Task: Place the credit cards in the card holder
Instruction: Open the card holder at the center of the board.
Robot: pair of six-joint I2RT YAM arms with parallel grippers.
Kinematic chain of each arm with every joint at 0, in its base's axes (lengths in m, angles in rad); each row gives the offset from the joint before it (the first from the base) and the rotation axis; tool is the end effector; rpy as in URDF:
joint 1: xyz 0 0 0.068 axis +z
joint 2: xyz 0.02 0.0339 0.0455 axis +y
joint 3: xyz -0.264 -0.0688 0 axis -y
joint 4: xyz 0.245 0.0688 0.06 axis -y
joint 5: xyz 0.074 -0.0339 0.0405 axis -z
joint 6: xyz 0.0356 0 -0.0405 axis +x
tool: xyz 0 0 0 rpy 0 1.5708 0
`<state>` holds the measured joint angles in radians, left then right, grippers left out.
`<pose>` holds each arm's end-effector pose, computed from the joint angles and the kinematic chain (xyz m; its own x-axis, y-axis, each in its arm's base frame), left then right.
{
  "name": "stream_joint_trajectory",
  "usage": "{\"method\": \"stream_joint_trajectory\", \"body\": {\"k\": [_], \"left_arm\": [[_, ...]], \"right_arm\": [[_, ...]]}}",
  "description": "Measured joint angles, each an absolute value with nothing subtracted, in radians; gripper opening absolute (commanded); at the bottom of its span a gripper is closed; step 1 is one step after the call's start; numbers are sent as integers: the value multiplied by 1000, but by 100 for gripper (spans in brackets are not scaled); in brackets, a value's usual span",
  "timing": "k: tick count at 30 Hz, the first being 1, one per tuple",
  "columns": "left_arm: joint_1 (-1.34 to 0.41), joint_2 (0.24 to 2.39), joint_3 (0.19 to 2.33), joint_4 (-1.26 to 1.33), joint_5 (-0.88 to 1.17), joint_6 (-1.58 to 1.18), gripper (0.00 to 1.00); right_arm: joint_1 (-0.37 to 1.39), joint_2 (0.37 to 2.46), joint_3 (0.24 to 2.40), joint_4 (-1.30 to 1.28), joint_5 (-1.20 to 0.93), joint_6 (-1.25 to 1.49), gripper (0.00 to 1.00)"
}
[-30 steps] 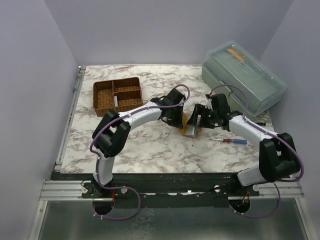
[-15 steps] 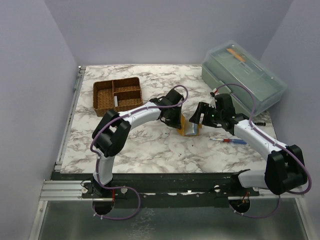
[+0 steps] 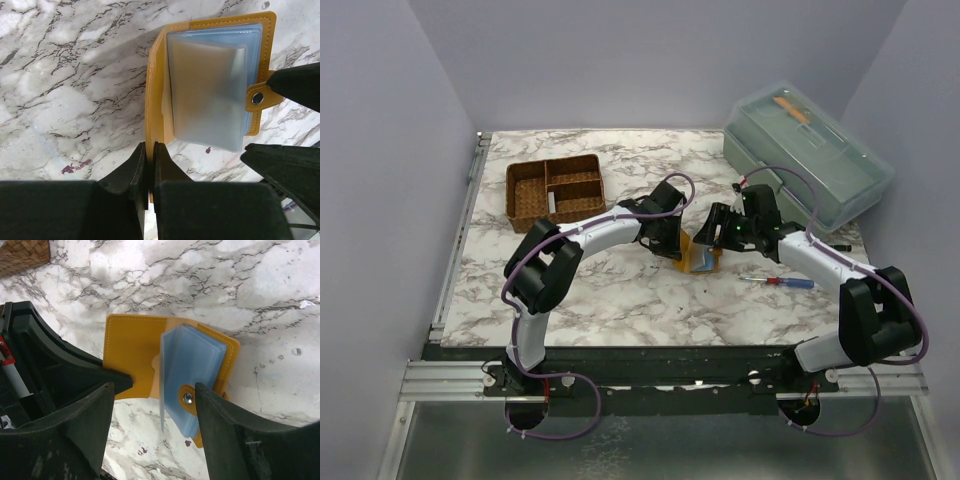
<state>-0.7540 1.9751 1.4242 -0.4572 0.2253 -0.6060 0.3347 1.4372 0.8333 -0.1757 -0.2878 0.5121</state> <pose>0.3022 -0.2947 0.1872 -0.9363 0.1177 -0.3308 0.2687 0.8468 -0.4592 0.2777 0.1073 0.2094 -0.8266 0.2100 -0.5222 -0.1154 0.8448 0.5224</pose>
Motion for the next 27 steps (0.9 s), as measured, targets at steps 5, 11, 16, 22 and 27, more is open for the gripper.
{"method": "stream_joint_trajectory", "body": {"k": [5,11,16,22,27], "left_arm": [[-754,1975,1424,-454,229,-606,0],[-754,1975,1424,-450,239,-606,0],[-751,1975,1412,-433,258,-610,1],[-722,1966,1356,-394,289,-616,36],[-682,1929,1291,-387,301,-624,58]], "right_arm": [[335,1470,835,-133,-332,515,57],[334,1524,828,-33,-444,546,47],[335,1557,769,85,-573,616,51],[335,1596,749,152,-603,667,52],[334,1640,736,194,-620,695,52]]}}
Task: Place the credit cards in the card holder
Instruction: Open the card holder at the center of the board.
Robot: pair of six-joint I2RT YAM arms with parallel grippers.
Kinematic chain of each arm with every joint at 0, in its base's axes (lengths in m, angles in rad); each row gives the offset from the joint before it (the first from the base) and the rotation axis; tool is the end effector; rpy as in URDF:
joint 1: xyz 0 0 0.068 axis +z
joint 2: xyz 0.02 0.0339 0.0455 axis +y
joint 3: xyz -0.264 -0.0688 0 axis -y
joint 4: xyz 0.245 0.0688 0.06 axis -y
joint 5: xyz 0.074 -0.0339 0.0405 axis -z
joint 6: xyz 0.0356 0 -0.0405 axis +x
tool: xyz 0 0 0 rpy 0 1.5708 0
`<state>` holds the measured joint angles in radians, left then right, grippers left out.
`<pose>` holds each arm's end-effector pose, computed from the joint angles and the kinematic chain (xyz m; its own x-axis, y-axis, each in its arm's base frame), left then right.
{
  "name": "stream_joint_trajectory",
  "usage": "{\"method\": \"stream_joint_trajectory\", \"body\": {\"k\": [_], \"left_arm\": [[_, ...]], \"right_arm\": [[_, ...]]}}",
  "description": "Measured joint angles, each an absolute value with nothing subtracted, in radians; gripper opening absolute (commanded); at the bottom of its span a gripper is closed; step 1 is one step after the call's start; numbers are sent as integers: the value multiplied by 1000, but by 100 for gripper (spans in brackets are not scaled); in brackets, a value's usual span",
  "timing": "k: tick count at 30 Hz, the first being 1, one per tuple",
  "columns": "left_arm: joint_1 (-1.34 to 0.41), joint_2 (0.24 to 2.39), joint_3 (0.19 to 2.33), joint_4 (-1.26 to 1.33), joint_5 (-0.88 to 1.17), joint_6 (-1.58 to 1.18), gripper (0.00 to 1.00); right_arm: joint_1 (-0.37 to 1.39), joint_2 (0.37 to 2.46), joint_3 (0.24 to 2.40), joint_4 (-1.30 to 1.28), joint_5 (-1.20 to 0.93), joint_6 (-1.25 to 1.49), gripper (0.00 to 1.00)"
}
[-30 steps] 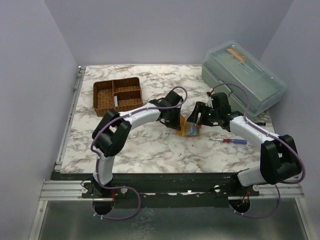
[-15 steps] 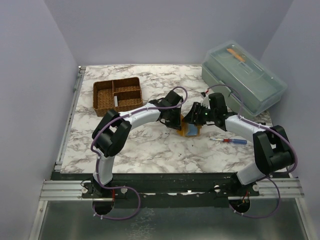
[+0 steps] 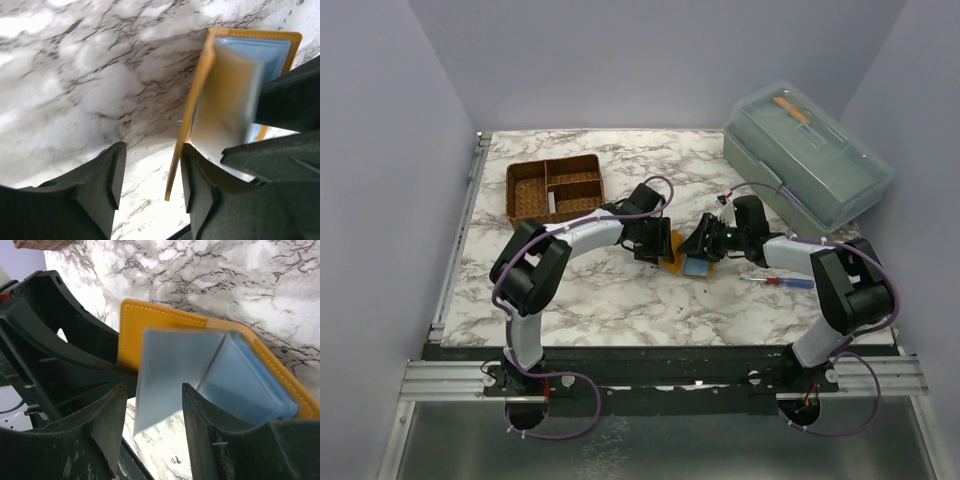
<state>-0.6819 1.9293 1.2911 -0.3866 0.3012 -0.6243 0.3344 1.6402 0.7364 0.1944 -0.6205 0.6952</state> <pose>0.3049 -0.2611 0.1707 -0.9601 0.0604 -0.2731 0.1976 0.8376 -0.5092 0.2909 0.1230 0.1544 -0.9105 0.2353 -0.3401 -0.1310 0.6159 0.7769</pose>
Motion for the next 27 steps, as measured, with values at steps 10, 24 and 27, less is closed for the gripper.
{"method": "stream_joint_trajectory", "body": {"k": [10,24,27], "left_arm": [[-634,1749,1167,-376,324,-619,76],[-568,1596,1109,-353,329,-616,52],[-558,1572,1108,-344,329,-621,56]], "right_arm": [[330,1662,730,281,-698,715,44],[332,1794,730,450,-838,802,49],[339,1817,741,464,-849,813,53]]}}
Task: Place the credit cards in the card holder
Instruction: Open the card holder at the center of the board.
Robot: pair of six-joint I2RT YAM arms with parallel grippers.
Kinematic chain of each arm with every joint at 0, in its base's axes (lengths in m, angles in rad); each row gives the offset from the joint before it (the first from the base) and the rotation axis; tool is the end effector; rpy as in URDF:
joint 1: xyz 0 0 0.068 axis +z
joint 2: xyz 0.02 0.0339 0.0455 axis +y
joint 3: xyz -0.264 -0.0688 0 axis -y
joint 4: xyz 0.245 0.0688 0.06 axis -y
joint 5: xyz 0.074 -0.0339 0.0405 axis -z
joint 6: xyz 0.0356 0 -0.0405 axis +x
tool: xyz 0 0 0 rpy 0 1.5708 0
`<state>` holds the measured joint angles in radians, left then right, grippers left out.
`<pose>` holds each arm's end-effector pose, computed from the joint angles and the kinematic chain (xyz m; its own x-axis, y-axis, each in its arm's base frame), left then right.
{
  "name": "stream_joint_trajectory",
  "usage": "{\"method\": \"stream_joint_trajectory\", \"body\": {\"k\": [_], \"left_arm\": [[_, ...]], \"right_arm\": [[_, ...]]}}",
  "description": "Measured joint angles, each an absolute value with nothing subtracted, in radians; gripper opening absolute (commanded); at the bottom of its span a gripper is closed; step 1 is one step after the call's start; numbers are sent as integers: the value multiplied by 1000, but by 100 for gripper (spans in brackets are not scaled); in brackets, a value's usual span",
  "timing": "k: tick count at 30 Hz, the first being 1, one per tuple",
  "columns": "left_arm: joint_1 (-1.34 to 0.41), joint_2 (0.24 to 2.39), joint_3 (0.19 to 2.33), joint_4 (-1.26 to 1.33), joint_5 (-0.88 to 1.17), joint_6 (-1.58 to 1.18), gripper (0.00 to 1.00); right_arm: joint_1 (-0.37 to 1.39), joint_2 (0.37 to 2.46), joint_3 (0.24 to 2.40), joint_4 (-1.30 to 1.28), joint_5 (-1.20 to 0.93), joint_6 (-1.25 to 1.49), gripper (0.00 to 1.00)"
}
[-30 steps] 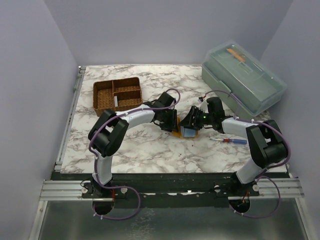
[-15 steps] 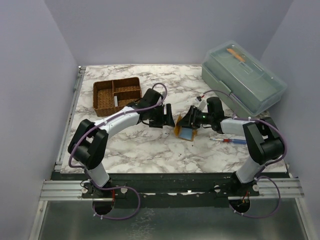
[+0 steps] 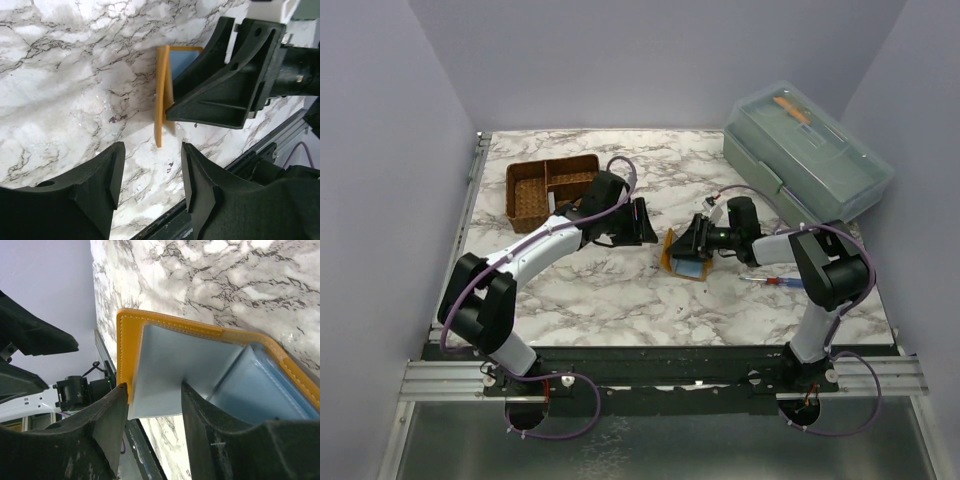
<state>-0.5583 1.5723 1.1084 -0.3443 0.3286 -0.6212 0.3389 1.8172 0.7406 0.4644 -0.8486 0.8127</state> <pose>0.2829 -0.1903 0.2437 -0.9006 -0.0870 -0.4259 0.2046 0.7797 -0.5918 0.3054 0.1360 0.1263 -0.9528 0.1731 -0.2496 -0.1557 0.4270 0.8907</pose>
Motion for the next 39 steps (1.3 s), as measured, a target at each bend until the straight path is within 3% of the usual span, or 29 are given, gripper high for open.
{"method": "stream_joint_trajectory", "body": {"k": [3,5,12,13,16,18,22,26,39], "left_arm": [[-548,1557,1108,-327,334,-633,57],[-542,1557,1108,-309,356,-644,56],[-534,1584,1108,-205,462,-706,37],[-534,1599,1108,-184,479,-718,35],[-534,1639,1108,-135,514,-750,24],[-534,1673,1108,-99,537,-775,18],[-534,1764,1108,-29,562,-821,5],[-537,1866,1109,19,567,-857,0],[-543,1949,1087,-10,482,-857,0]], "right_arm": [[342,1841,751,487,-854,820,63],[344,1858,751,498,-855,825,64],[345,1908,751,554,-884,846,64],[345,1908,751,556,-885,846,62],[345,1912,751,564,-885,845,30],[345,1921,752,561,-883,840,16],[345,1942,752,526,-864,824,12],[345,1941,752,494,-840,802,14],[355,1719,794,73,-510,636,50]]}}
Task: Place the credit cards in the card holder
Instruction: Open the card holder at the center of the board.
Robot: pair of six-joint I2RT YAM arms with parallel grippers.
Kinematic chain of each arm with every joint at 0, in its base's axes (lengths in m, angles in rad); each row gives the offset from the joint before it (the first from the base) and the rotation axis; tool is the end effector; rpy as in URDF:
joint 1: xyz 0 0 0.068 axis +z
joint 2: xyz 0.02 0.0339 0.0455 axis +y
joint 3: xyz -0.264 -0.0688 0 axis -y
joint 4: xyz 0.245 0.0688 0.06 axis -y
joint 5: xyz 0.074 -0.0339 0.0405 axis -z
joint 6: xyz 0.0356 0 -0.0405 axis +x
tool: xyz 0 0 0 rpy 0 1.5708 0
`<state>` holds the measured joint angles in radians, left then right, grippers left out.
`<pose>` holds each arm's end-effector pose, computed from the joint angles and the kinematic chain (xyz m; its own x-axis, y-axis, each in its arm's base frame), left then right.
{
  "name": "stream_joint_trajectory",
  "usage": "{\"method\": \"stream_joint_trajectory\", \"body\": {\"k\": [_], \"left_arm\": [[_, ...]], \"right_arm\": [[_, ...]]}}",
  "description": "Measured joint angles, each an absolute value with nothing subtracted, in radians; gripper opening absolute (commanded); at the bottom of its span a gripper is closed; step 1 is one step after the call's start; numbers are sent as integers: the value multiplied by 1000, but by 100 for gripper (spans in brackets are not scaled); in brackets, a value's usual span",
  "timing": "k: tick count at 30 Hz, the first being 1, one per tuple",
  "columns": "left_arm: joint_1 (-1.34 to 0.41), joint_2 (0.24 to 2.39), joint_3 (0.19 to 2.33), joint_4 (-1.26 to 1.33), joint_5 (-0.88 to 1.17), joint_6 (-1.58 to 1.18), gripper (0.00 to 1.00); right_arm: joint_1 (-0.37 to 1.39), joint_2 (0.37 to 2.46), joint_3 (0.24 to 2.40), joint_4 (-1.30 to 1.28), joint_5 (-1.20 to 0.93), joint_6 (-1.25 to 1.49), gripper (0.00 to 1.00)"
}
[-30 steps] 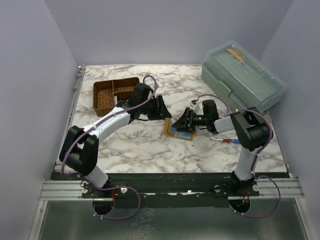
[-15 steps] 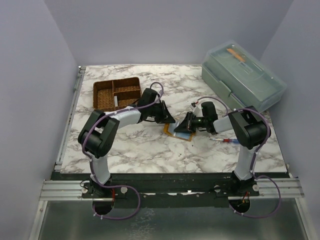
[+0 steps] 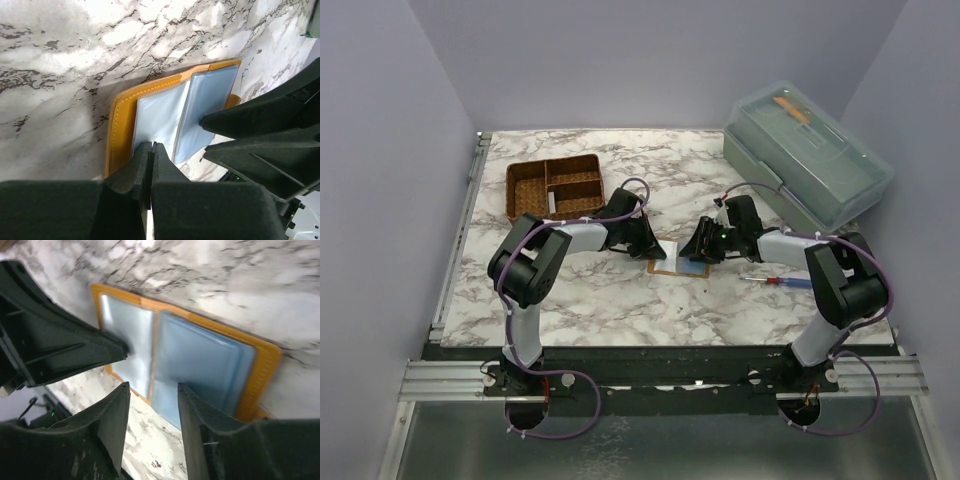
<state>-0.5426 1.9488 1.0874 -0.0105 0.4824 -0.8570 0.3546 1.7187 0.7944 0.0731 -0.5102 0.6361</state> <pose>0.3258 -0.2158 0.1313 -0.9682 -0.1981 -0.1528 -0.0287 0.6946 -0.7188 0.2975 0.1287 0.1362 -0.9267 0.2097 -0.3120 -0.0676 0.7235 0.6870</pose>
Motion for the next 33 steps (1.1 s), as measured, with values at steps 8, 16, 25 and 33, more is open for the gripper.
{"method": "stream_joint_trajectory", "body": {"k": [8,16,25,33], "left_arm": [[-545,1944,1081,-6,477,-849,0],[-545,1939,1076,-7,474,-841,0],[-545,1939,1077,-8,474,-833,0],[-545,1939,1082,-16,475,-833,0]], "right_arm": [[359,1646,791,-14,-338,659,51],[337,1582,781,-141,-81,708,45],[249,1518,754,-276,124,794,25],[343,1356,777,-400,156,605,55]]}}
